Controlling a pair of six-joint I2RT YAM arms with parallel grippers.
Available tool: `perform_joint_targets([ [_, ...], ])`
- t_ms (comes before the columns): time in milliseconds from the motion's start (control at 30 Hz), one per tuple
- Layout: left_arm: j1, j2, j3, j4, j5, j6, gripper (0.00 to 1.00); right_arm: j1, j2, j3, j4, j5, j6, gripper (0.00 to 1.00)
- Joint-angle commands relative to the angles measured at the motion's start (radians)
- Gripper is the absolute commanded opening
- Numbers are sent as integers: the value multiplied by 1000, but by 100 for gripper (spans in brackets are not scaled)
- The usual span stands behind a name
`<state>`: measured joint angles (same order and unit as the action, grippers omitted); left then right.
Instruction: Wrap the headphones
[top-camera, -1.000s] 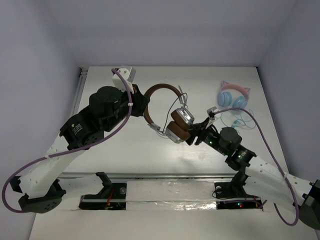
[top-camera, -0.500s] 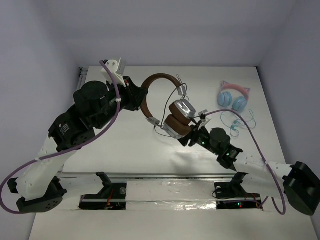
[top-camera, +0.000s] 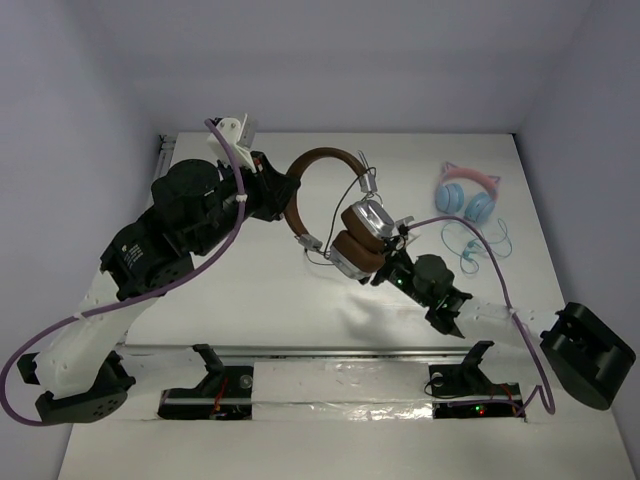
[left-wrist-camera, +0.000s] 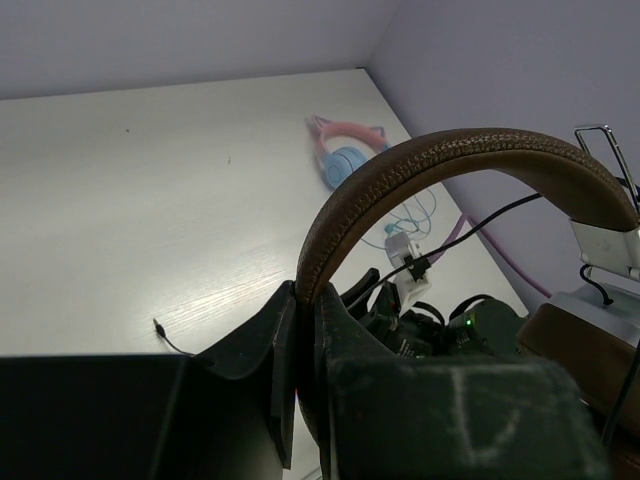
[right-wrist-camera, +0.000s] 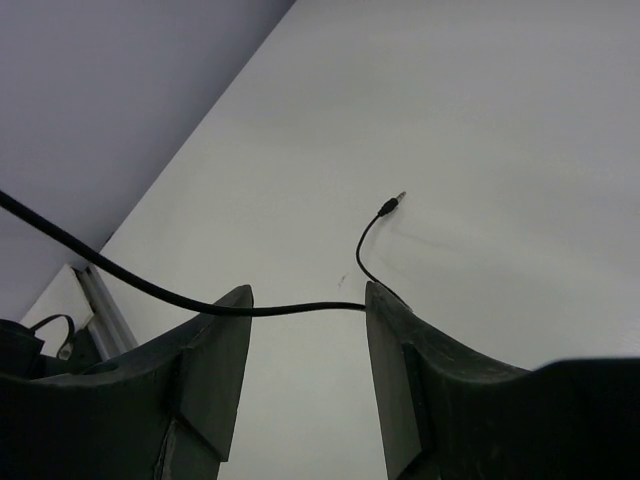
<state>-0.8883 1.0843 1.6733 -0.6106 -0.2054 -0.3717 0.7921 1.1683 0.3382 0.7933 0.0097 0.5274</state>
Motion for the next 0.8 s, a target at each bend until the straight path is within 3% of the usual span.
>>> perform_joint_targets([
  [0, 5, -11, 60, 101, 12, -29, 0, -2, 1, -8, 93, 65, -38, 55],
  [133, 5, -11, 60, 114, 11, -33, 0, -2, 39, -8, 162, 64, -40, 52],
  [200, 5, -9, 57, 121, 12, -39, 0, -2, 60, -14, 210, 56, -38, 39],
  [267, 5, -8, 52, 130, 9, -45, 0, -2, 91, -15, 271, 50, -30, 34],
  [600, 5, 2, 52, 144, 40, -67, 0, -2, 226, 5, 454, 85, -41, 47],
  [767, 5, 11, 57, 150, 31, -72, 0, -2, 269, 19, 497, 95, -47, 41],
])
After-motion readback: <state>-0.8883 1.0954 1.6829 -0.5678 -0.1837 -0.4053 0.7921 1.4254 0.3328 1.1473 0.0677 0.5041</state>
